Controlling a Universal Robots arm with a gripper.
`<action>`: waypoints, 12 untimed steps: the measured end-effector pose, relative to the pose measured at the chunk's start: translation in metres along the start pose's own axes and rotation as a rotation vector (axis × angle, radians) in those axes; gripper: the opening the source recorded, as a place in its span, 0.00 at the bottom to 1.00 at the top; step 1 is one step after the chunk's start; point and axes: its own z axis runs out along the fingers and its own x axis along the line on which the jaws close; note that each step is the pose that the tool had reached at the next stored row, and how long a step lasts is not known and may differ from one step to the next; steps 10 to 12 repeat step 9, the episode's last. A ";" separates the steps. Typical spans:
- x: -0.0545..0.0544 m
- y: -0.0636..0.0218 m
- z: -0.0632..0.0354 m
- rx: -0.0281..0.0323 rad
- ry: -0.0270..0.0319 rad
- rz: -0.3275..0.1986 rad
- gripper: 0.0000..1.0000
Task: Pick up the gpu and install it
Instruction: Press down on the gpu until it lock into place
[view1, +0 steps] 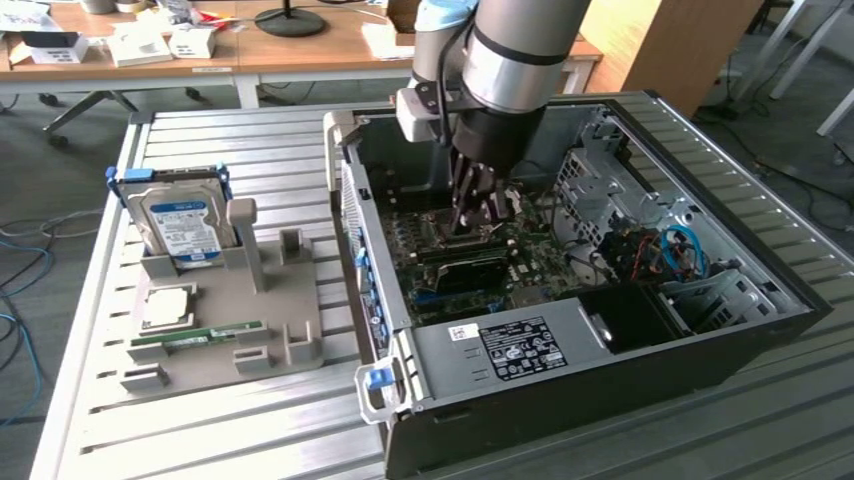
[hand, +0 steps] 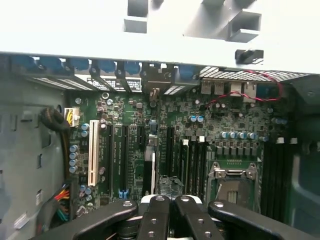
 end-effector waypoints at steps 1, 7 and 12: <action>0.000 0.0001 -0.0021 0.0000 0.0000 0.000 0.11; 0.000 0.0001 -0.0041 0.0000 0.0000 0.000 0.11; 0.000 0.0001 -0.0041 0.0000 0.0000 0.000 0.11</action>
